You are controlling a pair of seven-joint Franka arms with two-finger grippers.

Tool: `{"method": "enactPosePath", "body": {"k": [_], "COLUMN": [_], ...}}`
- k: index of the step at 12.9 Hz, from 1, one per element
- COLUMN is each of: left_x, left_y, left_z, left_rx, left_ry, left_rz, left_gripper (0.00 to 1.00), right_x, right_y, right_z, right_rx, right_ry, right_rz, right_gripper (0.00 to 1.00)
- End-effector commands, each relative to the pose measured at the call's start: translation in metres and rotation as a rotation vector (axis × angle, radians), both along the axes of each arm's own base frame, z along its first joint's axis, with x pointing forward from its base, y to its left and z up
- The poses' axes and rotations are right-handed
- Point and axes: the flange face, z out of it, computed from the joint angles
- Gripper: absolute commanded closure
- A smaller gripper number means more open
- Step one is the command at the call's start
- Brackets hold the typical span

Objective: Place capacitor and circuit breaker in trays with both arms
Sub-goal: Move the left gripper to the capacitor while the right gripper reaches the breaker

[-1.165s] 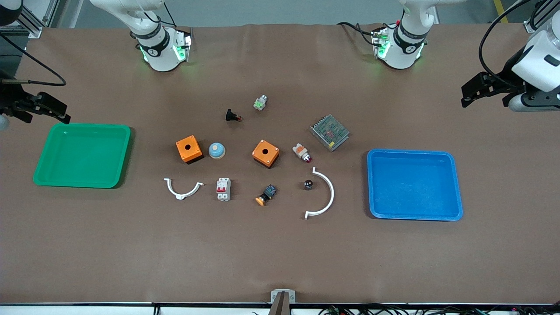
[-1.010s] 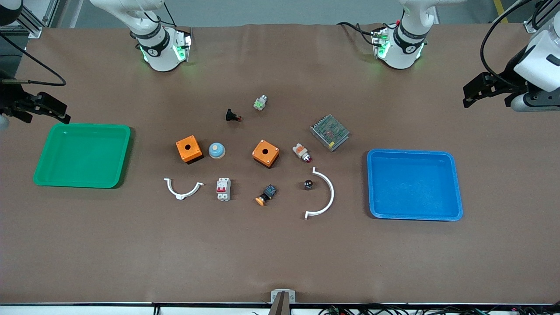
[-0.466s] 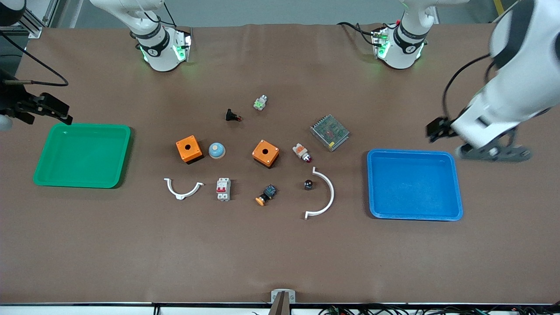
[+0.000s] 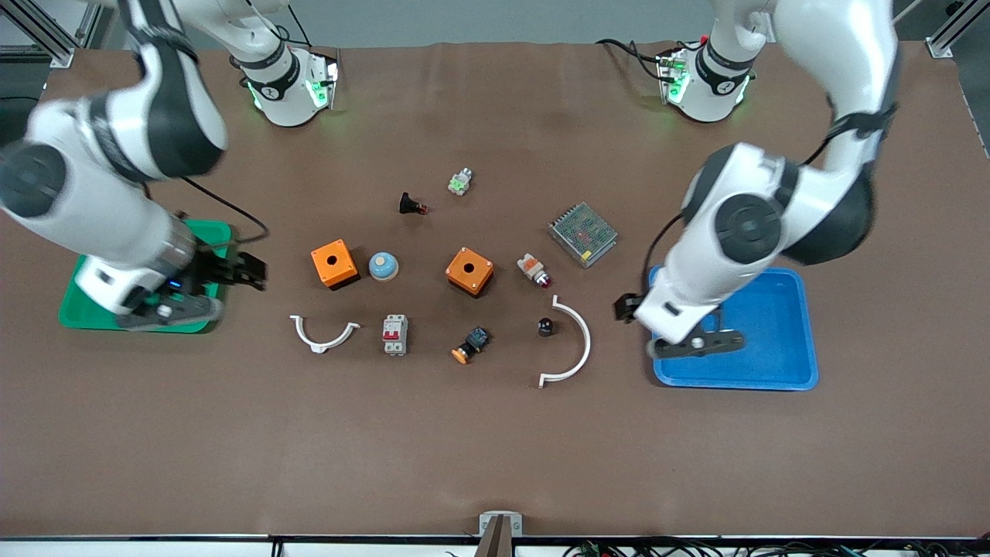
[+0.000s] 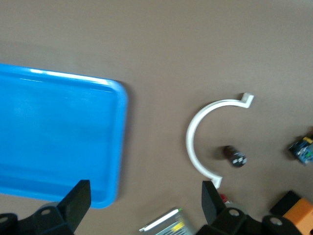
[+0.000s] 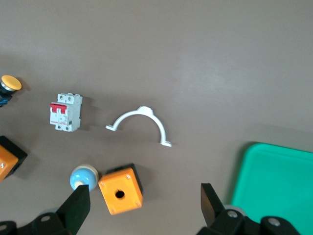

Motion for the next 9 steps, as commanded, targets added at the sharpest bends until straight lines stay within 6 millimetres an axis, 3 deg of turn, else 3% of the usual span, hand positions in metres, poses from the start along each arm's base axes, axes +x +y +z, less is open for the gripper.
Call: {"method": "enactPosePath", "body": {"k": [1, 4, 7, 9], "left_x": [0.007, -0.011, -0.033, -0.039], "left_y": [-0.055, -0.098, -0.131, -0.139], "left_z": [-0.058, -0.106, -0.157, -0.181], "left_rx": [-0.048, -0.051, -0.050, -0.052], "left_ry": [-0.025, -0.001, 0.014, 0.020], "left_rz": [0.060, 0.141, 0.181, 0.181], "left_gripper": [0.00, 0.04, 0.24, 0.35], "right_x": [0.009, 0.018, 0.017, 0.024], "right_y": [0.037, 0.091, 0.141, 0.153], "right_z": [-0.027, -0.065, -0.116, -0.146], "right_rx": [0.006, -0.008, -0.032, -0.006], "right_ry": [0.027, 0.057, 0.085, 0.067], "right_rz": [-0.016, -0.043, -0.109, -0.141], "right_gripper": [0.00, 0.00, 0.00, 0.00]}}
